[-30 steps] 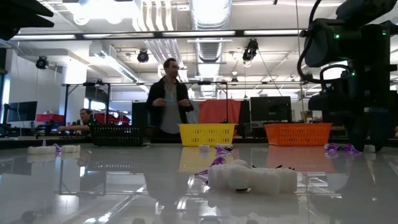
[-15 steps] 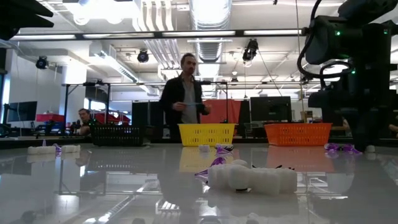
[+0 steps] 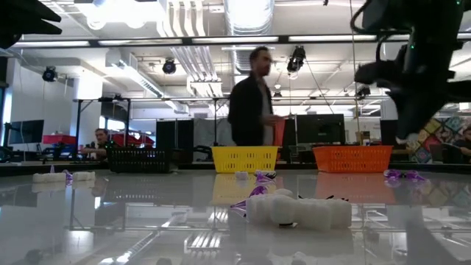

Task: Sort Halloween decoration
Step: Put the white skeleton toy into the orange bin

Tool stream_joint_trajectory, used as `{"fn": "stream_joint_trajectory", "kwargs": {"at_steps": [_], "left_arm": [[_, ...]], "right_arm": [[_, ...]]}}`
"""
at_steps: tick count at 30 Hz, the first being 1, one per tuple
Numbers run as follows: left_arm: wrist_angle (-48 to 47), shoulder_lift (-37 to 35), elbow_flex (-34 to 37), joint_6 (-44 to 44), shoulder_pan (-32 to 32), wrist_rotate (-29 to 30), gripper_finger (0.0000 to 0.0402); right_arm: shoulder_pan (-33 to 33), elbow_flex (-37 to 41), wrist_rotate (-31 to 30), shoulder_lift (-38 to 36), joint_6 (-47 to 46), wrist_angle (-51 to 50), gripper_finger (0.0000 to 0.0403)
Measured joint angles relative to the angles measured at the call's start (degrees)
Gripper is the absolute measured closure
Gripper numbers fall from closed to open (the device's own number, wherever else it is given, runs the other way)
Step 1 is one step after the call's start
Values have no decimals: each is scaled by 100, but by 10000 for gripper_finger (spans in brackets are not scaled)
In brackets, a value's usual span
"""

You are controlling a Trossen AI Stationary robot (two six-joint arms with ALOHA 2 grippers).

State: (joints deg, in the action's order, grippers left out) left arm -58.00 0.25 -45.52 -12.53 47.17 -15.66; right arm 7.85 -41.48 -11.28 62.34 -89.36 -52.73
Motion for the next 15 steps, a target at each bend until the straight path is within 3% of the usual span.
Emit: {"fn": "stream_joint_trajectory", "kwargs": {"at_steps": [7,15], "left_arm": [[1,0,0,-1,1,0,272],[5,0,22,-18,-1,9,272]], "right_arm": [[-155,-234,-1028,-190,-1,73,392],[-841,-253,-1348,-131,557,89,392]]}}
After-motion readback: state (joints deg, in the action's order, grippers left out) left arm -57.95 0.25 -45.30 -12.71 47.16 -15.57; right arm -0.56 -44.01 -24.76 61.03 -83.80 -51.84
